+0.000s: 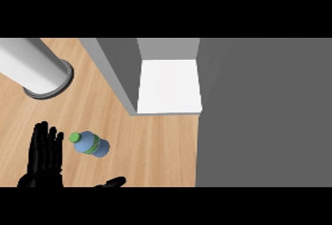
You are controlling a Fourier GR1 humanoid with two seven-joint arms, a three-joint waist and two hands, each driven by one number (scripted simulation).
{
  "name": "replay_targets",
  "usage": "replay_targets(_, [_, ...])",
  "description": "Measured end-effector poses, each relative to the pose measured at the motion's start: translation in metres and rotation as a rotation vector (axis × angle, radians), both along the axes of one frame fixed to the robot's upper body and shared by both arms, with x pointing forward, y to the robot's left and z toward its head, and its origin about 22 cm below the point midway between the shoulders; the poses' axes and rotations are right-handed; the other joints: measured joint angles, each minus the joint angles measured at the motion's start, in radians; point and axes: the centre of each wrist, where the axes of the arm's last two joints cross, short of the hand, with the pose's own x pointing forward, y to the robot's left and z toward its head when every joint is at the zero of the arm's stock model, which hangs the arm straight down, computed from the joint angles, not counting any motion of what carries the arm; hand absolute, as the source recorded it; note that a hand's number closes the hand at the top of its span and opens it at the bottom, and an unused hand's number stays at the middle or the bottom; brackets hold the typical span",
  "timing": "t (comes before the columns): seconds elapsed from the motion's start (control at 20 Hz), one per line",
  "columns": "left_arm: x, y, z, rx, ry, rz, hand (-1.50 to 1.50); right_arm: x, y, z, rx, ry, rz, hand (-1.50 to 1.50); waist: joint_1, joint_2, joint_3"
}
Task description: Pick up the bottled water, place it into the cabinet and close the cabinet
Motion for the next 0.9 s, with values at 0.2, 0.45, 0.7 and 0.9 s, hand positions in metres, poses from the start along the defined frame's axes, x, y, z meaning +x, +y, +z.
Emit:
replay_targets(0.2, [0.014, 0.014, -0.021, -0.008, 0.017, 0.004, -1.50, -0.005, -0.002, -0.002, 0.004, 0.007, 0.012, -1.50, -0.002, 0.001, 0.001])
replay_targets(0.45, [0.023, 0.035, -0.050, -0.004, 0.038, 0.039, -1.50, -0.010, -0.007, -0.003, 0.000, -0.005, 0.009, -1.50, 0.000, 0.001, 0.001])
replay_targets(0.7, [0.037, 0.053, -0.080, -0.024, 0.071, 0.053, -1.50, -0.014, -0.011, -0.004, -0.001, -0.007, 0.020, -1.50, -0.001, 0.002, 0.002])
replay_targets(0.9, [0.039, 0.068, -0.106, -0.043, 0.109, 0.058, -1.50, -0.018, -0.016, -0.004, -0.011, -0.007, 0.022, -1.50, -0.001, 0.002, 0.002])
